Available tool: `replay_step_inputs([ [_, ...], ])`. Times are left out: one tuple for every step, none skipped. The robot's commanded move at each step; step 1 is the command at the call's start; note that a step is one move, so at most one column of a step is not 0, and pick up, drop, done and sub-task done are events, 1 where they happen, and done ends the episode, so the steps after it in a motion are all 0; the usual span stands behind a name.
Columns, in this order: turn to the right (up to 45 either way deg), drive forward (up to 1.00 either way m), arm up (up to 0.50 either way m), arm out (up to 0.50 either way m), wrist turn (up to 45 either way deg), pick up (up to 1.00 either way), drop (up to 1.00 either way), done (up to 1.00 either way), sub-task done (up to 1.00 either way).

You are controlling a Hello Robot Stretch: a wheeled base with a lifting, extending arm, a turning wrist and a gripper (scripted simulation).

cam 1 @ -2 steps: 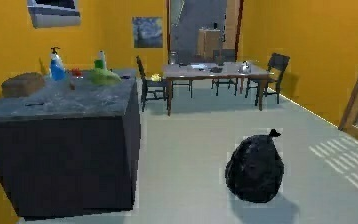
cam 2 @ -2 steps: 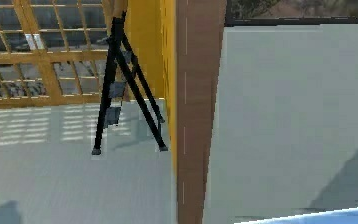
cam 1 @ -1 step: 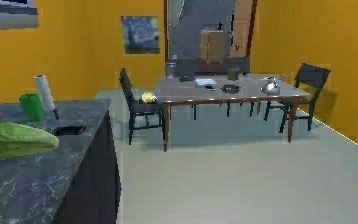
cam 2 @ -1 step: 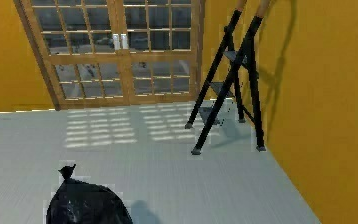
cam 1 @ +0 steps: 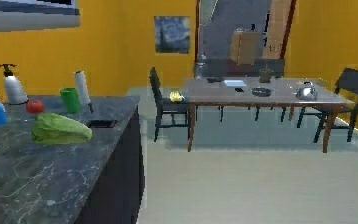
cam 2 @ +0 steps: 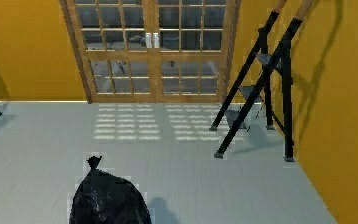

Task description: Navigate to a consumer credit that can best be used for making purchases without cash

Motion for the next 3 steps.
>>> replay_step_inputs([
  [0.0, 1.00, 0.00, 0.00, 0.0, 0.00, 0.00, 0.00, 0.00],
  [-6.0, 0.00, 0.00, 0.00, 0.0, 0.00, 0.00, 0.00, 0.00],
  [0.0, 0.55, 0.00, 0.00, 0.0, 0.00, 0.00, 0.00, 0.00],
])
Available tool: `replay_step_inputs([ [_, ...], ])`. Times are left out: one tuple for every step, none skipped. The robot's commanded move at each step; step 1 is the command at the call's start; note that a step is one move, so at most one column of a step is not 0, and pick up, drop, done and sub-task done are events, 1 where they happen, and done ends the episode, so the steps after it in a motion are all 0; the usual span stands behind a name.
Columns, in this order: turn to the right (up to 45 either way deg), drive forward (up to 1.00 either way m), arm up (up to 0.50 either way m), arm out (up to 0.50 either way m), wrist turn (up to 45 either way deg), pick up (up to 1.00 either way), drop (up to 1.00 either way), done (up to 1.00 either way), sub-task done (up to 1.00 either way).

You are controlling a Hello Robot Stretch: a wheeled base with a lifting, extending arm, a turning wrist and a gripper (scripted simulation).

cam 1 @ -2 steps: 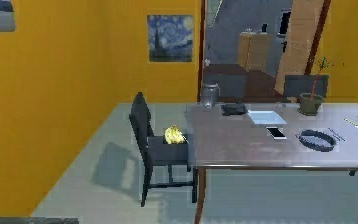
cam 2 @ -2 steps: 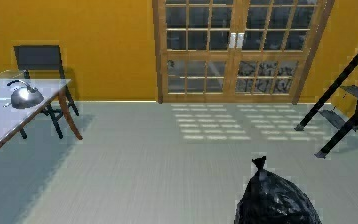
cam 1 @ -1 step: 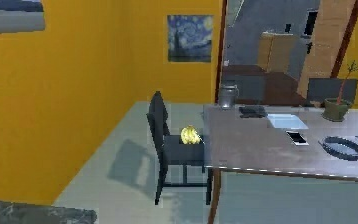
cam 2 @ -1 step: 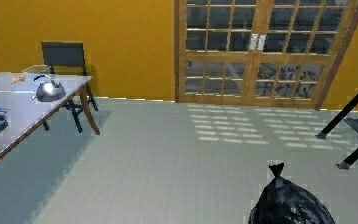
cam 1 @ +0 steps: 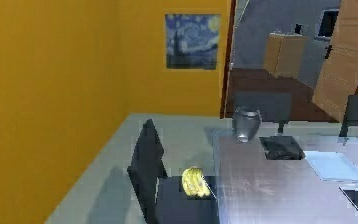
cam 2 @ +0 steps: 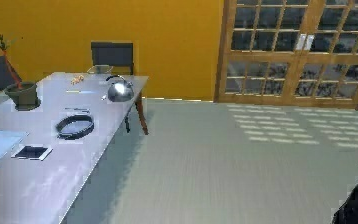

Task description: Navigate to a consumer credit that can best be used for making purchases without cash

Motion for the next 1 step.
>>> replay_step_inputs([
  [-36.0, 0.00, 0.00, 0.00, 0.0, 0.00, 0.00, 0.00, 0.00],
])
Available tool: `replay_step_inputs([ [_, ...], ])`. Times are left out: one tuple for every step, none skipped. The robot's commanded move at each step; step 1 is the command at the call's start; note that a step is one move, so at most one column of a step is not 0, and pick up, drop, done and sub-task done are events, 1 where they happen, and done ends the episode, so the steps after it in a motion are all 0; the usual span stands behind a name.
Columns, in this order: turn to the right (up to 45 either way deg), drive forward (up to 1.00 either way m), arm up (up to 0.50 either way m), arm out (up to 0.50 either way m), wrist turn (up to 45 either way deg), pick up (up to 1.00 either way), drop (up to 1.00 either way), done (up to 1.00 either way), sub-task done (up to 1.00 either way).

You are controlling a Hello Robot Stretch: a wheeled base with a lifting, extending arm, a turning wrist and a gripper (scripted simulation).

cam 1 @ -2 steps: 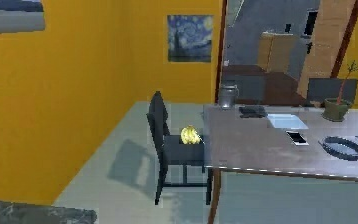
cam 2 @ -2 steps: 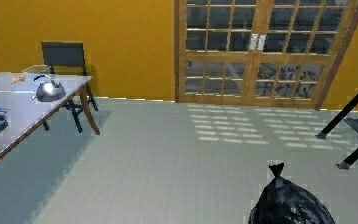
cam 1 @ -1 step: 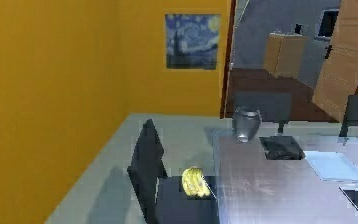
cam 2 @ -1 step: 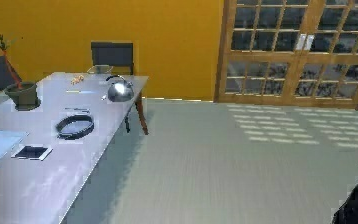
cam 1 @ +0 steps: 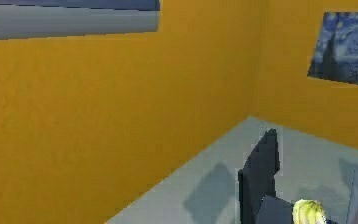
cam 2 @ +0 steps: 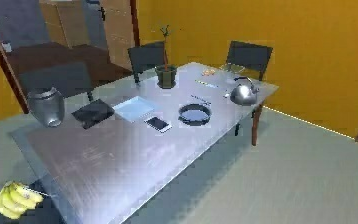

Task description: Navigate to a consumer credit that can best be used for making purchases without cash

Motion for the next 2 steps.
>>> replay_step_inputs([
  [0.0, 0.95, 0.00, 0.00, 0.0, 0.00, 0.00, 0.00, 0.00],
  [-45.0, 0.00, 0.00, 0.00, 0.0, 0.00, 0.00, 0.00, 0.00],
])
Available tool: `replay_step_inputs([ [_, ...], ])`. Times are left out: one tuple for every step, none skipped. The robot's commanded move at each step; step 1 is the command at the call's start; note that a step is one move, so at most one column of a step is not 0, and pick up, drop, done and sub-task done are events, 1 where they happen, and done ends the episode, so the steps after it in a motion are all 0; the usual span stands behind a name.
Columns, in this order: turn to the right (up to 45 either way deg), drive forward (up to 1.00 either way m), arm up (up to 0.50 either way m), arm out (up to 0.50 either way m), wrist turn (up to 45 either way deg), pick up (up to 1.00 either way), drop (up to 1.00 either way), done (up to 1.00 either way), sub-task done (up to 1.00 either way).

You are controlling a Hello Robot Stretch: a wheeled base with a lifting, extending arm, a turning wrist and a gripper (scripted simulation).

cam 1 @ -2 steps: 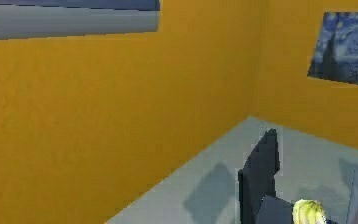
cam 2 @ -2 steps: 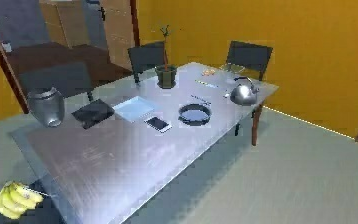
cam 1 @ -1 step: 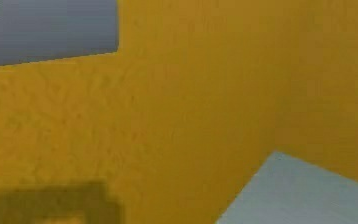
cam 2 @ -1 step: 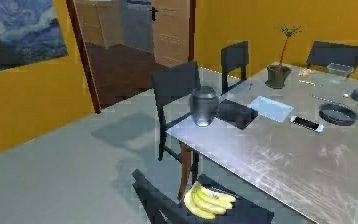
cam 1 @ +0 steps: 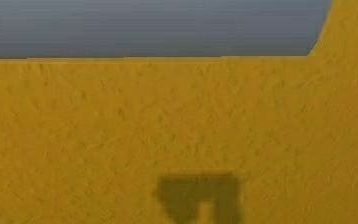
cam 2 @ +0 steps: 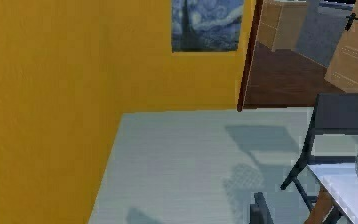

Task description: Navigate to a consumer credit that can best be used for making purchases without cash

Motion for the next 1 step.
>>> replay_step_inputs([
  [-9.0, 0.00, 0.00, 0.00, 0.0, 0.00, 0.00, 0.00, 0.00],
])
